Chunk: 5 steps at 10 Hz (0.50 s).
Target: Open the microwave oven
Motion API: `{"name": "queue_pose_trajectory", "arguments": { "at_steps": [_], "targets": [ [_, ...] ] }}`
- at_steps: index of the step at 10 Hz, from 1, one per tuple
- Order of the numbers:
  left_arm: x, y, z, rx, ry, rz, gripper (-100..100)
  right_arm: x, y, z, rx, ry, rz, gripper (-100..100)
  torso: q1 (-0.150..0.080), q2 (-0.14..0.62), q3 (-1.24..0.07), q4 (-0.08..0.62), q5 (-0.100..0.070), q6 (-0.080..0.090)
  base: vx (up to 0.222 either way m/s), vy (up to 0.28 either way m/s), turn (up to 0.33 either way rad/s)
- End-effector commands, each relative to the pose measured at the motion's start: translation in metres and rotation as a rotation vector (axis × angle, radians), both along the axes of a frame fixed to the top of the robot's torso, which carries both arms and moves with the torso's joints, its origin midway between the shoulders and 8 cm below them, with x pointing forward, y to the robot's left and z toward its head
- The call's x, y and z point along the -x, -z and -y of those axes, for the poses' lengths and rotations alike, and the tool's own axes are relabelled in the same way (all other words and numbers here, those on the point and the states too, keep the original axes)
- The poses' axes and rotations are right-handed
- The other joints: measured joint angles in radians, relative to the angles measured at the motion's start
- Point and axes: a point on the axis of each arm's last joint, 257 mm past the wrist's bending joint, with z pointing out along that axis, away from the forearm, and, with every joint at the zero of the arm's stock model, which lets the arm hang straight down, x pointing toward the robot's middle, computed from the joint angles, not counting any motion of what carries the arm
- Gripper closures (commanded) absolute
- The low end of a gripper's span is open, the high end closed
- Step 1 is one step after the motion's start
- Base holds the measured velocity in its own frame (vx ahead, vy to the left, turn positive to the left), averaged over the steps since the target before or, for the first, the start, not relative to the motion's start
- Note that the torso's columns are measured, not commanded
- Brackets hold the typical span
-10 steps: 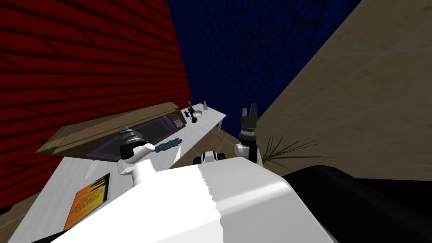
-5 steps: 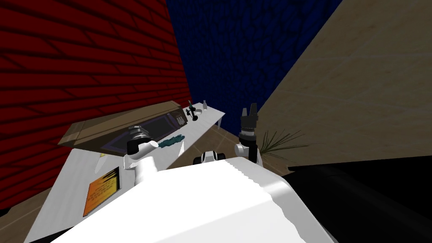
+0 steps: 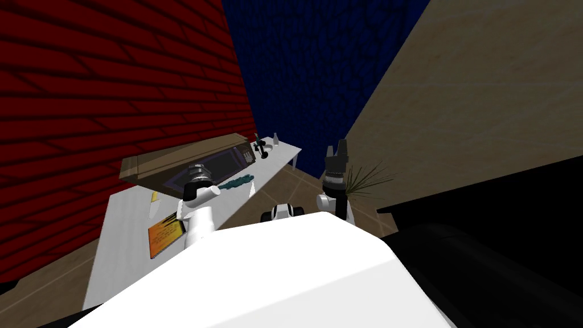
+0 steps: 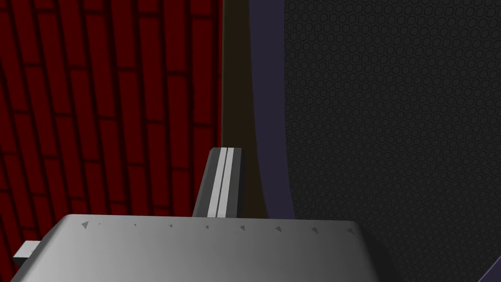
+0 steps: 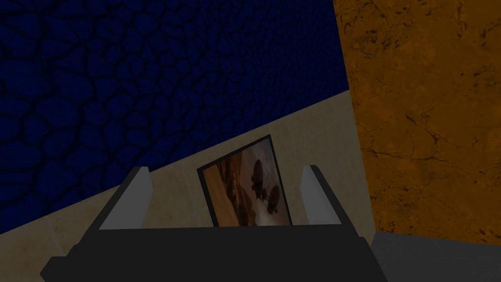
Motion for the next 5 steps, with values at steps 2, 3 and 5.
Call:
{"name": "queue_pose_trajectory", "arguments": {
  "at_steps": [2,3,5],
  "targets": [
    [-0.019,0.001,0.021,-0.003,0.055,-0.004,100,0.0,0.0,0.0,0.0,0.0,0.0,0,0.002,-0.004,-0.003,-0.001,0.0,0.0,-0.164,0.087,-0.073],
    [-0.013,0.0,0.01,0.001,0.033,-0.009,-100,0.0,0.0,0.0,0.0,0.0,0.0,0,-0.002,-0.01,-0.006,-0.003,0.0,0.0,0.061,-0.04,0.084],
    [-0.008,-0.001,0.0,0.004,0.012,-0.012,-100,0.0,0.0,0.0,0.0,0.0,0.0,0,-0.006,-0.014,-0.009,-0.004,-0.002,0.001,0.158,-0.086,0.065]
  ]
}}
